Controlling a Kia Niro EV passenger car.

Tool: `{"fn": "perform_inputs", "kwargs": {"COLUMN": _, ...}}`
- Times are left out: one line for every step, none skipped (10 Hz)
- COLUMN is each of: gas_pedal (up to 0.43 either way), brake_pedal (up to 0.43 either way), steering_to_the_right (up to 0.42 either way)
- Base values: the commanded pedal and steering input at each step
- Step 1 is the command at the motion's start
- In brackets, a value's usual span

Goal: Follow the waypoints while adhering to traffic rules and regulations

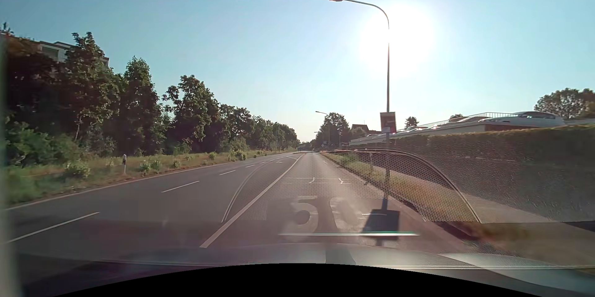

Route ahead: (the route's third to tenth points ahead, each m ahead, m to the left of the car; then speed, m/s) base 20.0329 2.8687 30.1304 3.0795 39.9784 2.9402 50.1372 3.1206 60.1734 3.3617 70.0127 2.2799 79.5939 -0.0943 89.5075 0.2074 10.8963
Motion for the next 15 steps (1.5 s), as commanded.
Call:
{"fn": "perform_inputs", "kwargs": {"gas_pedal": 0.087, "brake_pedal": 0.0, "steering_to_the_right": -0.004}}
{"fn": "perform_inputs", "kwargs": {"gas_pedal": 0.087, "brake_pedal": 0.0, "steering_to_the_right": -0.004}}
{"fn": "perform_inputs", "kwargs": {"gas_pedal": 0.087, "brake_pedal": 0.0, "steering_to_the_right": -0.004}}
{"fn": "perform_inputs", "kwargs": {"gas_pedal": 0.087, "brake_pedal": 0.0, "steering_to_the_right": -0.004}}
{"fn": "perform_inputs", "kwargs": {"gas_pedal": 0.087, "brake_pedal": 0.0, "steering_to_the_right": -0.004}}
{"fn": "perform_inputs", "kwargs": {"gas_pedal": 0.087, "brake_pedal": 0.0, "steering_to_the_right": -0.004}}
{"fn": "perform_inputs", "kwargs": {"gas_pedal": 0.087, "brake_pedal": 0.0, "steering_to_the_right": -0.004}}
{"fn": "perform_inputs", "kwargs": {"gas_pedal": 0.087, "brake_pedal": 0.0, "steering_to_the_right": -0.004}}
{"fn": "perform_inputs", "kwargs": {"gas_pedal": 0.087, "brake_pedal": 0.0, "steering_to_the_right": -0.004}}
{"fn": "perform_inputs", "kwargs": {"gas_pedal": 0.079, "brake_pedal": 0.0, "steering_to_the_right": -0.004}}
{"fn": "perform_inputs", "kwargs": {"gas_pedal": 0.079, "brake_pedal": 0.0, "steering_to_the_right": -0.004}}
{"fn": "perform_inputs", "kwargs": {"gas_pedal": 0.079, "brake_pedal": 0.0, "steering_to_the_right": -0.004}}
{"fn": "perform_inputs", "kwargs": {"gas_pedal": 0.079, "brake_pedal": 0.0, "steering_to_the_right": -0.004}}
{"fn": "perform_inputs", "kwargs": {"gas_pedal": 0.079, "brake_pedal": 0.0, "steering_to_the_right": -0.004}}
{"fn": "perform_inputs", "kwargs": {"gas_pedal": 0.079, "brake_pedal": 0.0, "steering_to_the_right": -0.004}}
